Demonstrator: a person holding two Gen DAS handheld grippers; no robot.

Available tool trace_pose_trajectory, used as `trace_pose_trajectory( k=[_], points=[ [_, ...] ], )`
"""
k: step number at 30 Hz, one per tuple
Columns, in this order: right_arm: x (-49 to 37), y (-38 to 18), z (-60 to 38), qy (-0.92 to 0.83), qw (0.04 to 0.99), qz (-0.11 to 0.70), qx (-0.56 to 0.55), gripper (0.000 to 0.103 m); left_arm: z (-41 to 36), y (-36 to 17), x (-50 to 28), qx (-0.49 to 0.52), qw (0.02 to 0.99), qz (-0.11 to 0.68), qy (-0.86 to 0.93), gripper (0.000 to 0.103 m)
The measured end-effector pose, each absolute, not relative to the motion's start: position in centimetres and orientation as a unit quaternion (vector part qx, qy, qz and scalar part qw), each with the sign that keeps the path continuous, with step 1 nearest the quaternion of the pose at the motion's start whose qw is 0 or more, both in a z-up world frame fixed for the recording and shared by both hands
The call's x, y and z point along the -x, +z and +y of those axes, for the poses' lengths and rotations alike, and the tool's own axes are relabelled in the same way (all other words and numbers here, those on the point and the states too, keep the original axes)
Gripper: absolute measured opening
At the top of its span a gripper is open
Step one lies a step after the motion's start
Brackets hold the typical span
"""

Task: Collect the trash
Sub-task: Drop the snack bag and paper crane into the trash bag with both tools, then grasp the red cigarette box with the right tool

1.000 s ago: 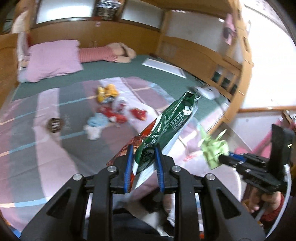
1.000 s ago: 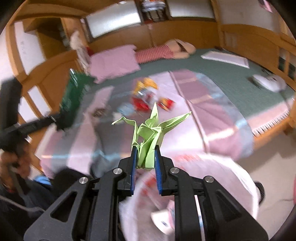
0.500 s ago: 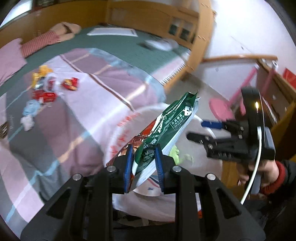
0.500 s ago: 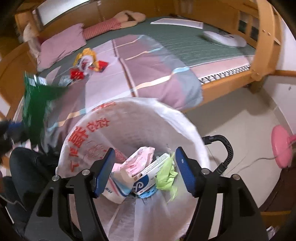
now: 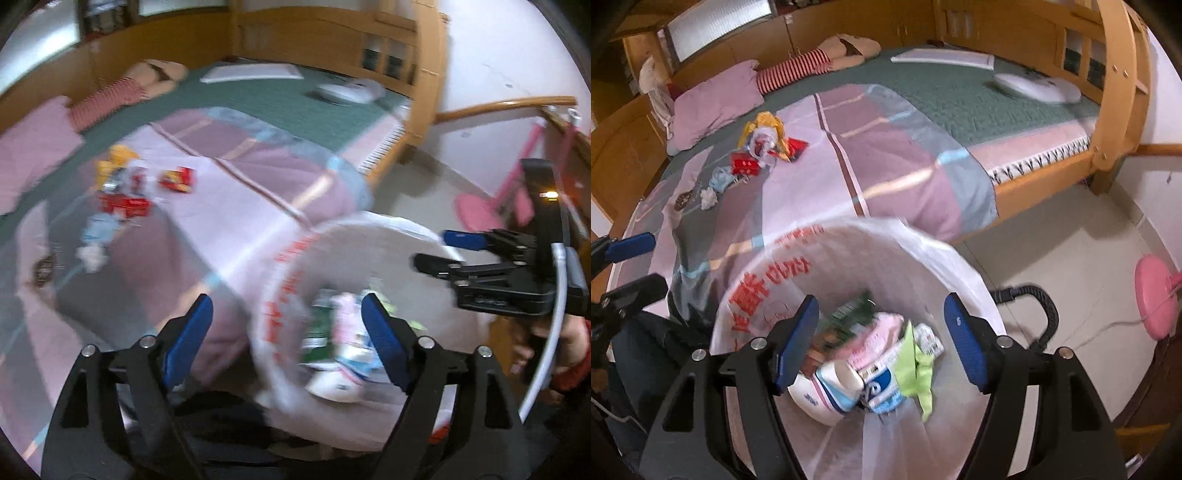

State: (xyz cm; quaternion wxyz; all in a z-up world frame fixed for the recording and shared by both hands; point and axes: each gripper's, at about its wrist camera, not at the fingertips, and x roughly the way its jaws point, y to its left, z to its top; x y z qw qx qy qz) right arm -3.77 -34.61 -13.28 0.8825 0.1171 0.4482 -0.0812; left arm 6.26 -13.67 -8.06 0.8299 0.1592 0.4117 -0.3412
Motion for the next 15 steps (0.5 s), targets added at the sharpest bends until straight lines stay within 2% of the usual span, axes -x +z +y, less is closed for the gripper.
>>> trace_pose_trajectory(
  k=[6,11,15],
  points=[
    [-0.9,-12.3,-32.4,-0.052,0.897,0.426,-0.104,0.070,-6.4,-7.0,-11.5,-0.098,0.885,0.410,-0.198,0.084],
    [-6.3,-11.4,-28.8,0.007,0.899,0.427,-0.099,0.070,0.0,-6.6,-14.8,-0.050,0.899,0.419,-0.119,0.084],
    [-11.5,-9.9,-26.4,0.019,0.914,0.397,-0.075,0.070,3.6,-6.6,-16.8,-0.025,0.902,0.423,-0.084,0.084]
  ],
)
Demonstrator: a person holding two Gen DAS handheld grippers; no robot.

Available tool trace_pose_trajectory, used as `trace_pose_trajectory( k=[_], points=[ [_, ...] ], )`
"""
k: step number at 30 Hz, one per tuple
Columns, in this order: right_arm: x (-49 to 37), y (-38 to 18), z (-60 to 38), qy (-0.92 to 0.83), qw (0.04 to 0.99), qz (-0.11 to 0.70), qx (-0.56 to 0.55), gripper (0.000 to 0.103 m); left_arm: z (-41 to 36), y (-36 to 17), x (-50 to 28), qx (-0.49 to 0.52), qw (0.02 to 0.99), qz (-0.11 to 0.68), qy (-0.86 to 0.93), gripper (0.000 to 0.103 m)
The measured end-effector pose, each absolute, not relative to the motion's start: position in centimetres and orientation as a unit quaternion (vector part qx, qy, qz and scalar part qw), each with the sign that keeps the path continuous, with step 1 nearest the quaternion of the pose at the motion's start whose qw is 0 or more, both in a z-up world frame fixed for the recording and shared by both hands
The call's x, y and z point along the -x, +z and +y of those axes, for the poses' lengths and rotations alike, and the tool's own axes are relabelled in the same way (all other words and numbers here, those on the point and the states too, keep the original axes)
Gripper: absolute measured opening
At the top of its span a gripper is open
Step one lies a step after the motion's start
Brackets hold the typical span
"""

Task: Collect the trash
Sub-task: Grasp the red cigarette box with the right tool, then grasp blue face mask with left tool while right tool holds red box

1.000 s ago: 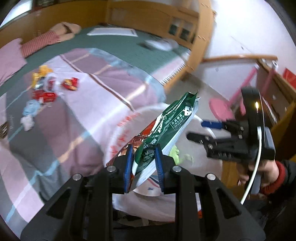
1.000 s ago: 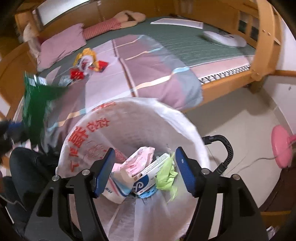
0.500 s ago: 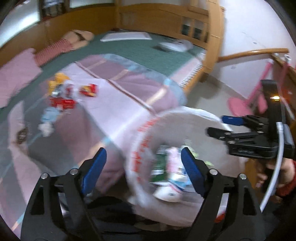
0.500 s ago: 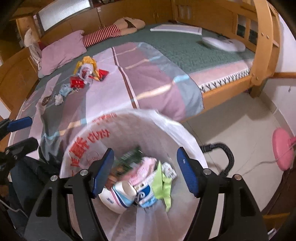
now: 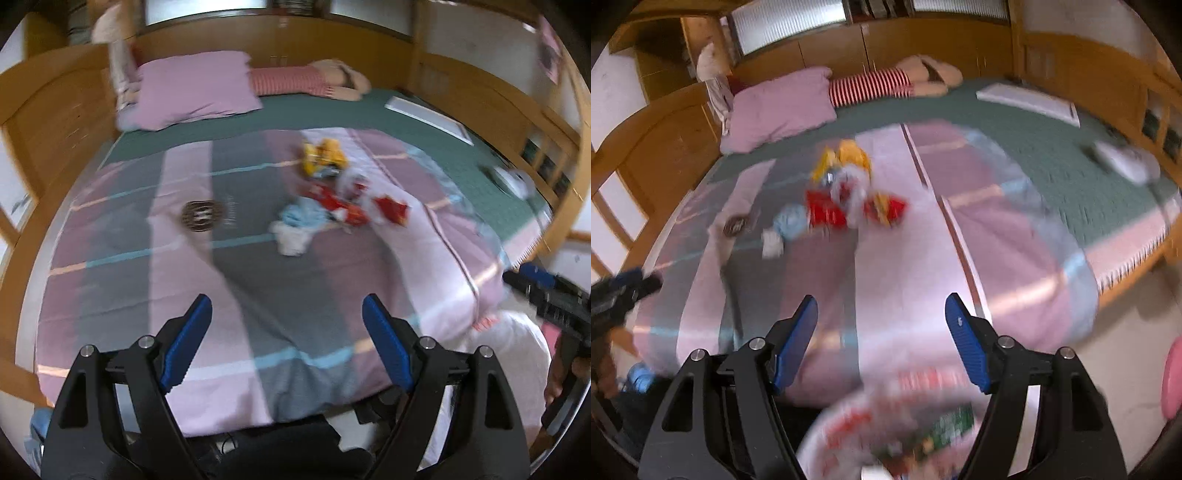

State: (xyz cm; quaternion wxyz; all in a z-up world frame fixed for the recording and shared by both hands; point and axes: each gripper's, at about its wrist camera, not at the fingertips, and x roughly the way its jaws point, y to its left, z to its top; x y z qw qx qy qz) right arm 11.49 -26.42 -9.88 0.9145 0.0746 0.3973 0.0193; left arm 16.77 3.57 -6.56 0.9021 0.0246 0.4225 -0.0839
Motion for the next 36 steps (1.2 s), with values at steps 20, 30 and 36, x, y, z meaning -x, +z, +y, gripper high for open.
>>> trace_pose_trajectory(
  k=[20,30,36],
  points=[
    [-31.0,-20.6,-13.3,0.111,0.870,0.446,0.181,0.065,8.7,-10.6,-27.4,0.071,0.882,0.465,-0.037,0.093],
    [-26.6,-17.9,-17.4,0.127,0.883,0.452,0.031,0.034,3.3,-15.0,-35.0,0.042,0.866,0.488,-0.103,0.093],
    [-19.9,-14.9,-20.8,0.088,0.894,0.438,-0.023,0.034,-1.7,-17.2,-38.3,-0.034,0.856,0.501,-0.124,0.093]
  ],
)
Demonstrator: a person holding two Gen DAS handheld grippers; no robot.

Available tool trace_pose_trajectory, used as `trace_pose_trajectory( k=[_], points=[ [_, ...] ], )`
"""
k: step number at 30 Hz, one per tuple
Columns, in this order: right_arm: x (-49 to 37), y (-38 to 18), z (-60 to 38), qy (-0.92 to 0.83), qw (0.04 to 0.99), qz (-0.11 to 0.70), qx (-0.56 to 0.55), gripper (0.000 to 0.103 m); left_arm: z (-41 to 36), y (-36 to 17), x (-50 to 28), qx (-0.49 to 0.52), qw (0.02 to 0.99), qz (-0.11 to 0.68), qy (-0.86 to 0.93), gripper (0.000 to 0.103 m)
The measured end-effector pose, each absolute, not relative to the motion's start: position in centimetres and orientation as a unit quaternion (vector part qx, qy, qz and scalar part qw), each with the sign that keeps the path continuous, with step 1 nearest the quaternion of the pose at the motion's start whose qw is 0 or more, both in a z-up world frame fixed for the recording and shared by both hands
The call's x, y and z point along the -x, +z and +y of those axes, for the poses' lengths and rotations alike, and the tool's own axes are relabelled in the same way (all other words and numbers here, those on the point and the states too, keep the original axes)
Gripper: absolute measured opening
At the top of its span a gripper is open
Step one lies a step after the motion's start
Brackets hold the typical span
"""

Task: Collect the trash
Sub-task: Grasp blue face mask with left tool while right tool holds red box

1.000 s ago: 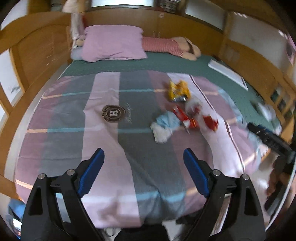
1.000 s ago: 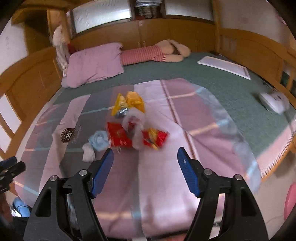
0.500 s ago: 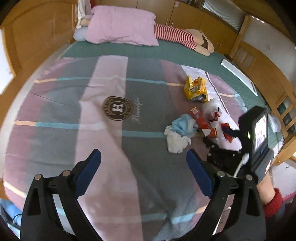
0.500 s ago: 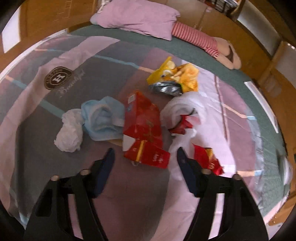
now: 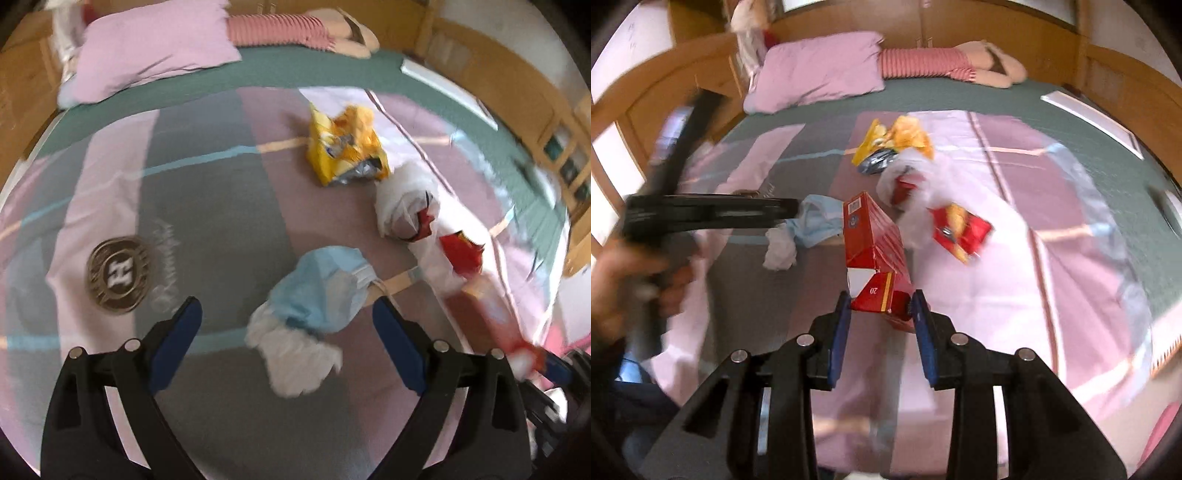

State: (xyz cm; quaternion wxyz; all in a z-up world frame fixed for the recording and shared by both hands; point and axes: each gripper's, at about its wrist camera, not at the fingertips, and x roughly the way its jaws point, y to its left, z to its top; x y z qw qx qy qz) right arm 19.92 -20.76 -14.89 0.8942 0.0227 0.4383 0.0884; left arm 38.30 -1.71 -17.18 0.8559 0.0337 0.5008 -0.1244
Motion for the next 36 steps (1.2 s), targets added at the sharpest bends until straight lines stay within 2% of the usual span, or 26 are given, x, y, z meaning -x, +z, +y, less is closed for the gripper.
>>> trace_pose_trajectory(
  k=[3,5,6,7,9,18,24,36],
  points=[
    [-17.4,-13.7,-21.9,0.078,0.898,0.431,-0.039,0.034,-3.9,-18.6,-39.3,-0.059,0.853,0.502,-0.133,0.091],
    [-16.1,-13.2,-22.3,0.072,0.899,0.429,-0.050,0.034,-4.6,-19.9,-40.1,-0.070,0.840,0.522,-0.131,0.066],
    [-15.6,-12.9,-22.6,0.070,0.900,0.427,-0.053,0.034,-4.7,-20.4,-40.2,-0.064,0.833,0.533,-0.133,0.044],
    [-15.1,-12.5,-22.8,0.069,0.901,0.425,-0.056,0.034,-4.7,-20.5,-40.2,-0.055,0.832,0.535,-0.136,0.032],
    [-14.3,-11.9,-23.1,0.070,0.904,0.418,-0.064,0.034,-4.0,-19.6,-39.5,-0.026,0.842,0.519,-0.146,0.022],
    [-11.7,-8.6,-23.5,0.077,0.920,0.378,-0.069,0.034,-0.5,-8.9,-31.2,-0.020,0.910,0.395,-0.123,0.021],
    [-10.1,-7.6,-23.2,0.086,0.924,0.365,-0.068,0.034,0.0,-2.6,-22.4,-0.048,0.941,0.328,-0.068,0.021],
    [-4.5,-4.1,-23.7,0.090,0.941,0.323,-0.049,0.034,-1.2,2.5,-11.6,-0.068,0.959,0.271,-0.050,0.021]
  ],
)
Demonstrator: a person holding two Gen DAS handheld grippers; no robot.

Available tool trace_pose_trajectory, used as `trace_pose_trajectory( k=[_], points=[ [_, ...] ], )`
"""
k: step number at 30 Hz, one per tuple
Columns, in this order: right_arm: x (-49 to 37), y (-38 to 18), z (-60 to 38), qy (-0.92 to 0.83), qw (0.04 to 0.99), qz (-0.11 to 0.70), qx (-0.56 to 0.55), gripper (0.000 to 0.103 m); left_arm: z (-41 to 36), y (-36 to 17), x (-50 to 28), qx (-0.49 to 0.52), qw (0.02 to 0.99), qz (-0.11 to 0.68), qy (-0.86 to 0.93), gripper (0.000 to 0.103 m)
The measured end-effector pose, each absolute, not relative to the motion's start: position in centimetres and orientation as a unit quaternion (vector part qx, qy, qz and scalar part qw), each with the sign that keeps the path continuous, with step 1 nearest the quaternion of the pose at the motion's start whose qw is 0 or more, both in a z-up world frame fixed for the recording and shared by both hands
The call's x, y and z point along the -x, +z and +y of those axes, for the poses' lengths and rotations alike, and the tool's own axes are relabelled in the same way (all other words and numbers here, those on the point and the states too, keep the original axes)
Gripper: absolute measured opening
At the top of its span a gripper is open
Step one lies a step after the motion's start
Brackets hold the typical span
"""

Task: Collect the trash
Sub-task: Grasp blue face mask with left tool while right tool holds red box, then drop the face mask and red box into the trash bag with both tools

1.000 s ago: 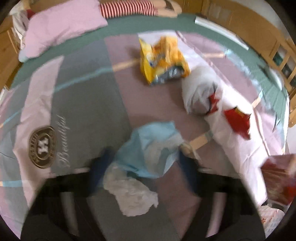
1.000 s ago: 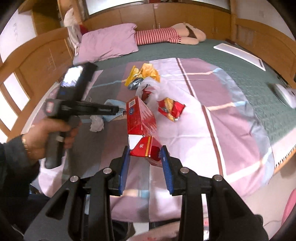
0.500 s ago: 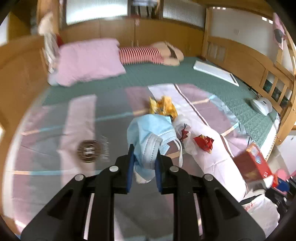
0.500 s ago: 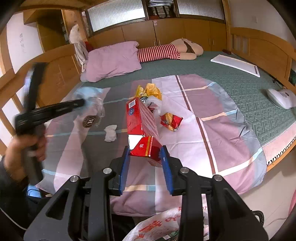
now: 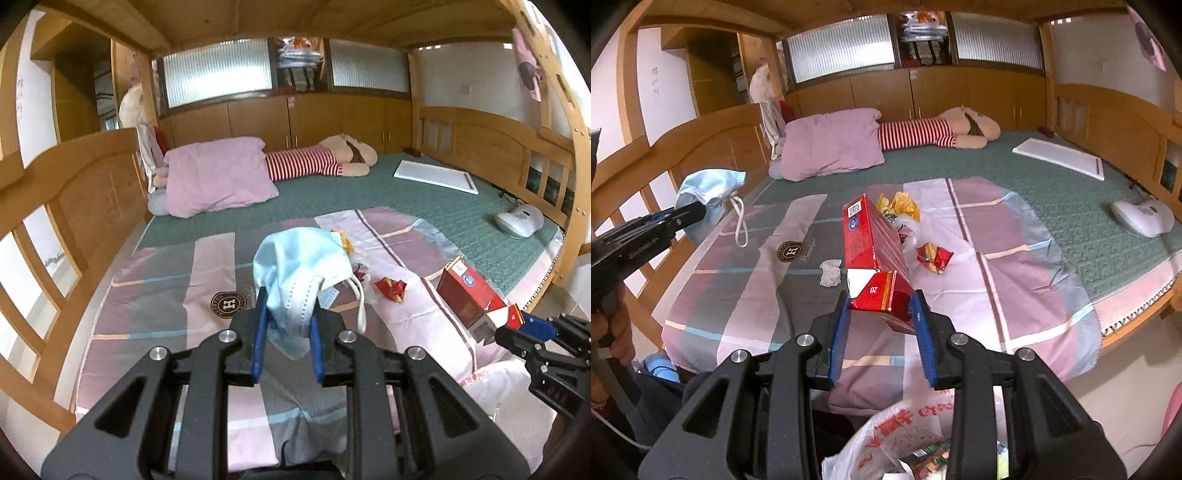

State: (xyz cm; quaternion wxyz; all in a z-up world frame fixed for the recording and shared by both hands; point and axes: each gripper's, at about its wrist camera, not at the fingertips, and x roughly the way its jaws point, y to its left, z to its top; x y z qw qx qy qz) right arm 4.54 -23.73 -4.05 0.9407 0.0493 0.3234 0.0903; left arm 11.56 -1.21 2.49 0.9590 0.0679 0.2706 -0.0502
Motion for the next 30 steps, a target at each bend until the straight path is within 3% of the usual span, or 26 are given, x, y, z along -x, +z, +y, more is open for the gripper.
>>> trace_pose_trajectory(
  k=[20,30],
  points=[
    [3.5,-3.5,-27.6,0.059,0.950,0.302,-0.052,0.034,-5.4,4.4,-3.1,-0.093,0.962,0.243,-0.087,0.021],
    [5.1,-9.6,-30.3,0.023,0.907,0.419,-0.043,0.035,-7.9,2.9,-3.1,-0.092,0.948,0.269,-0.144,0.021]
  ],
)
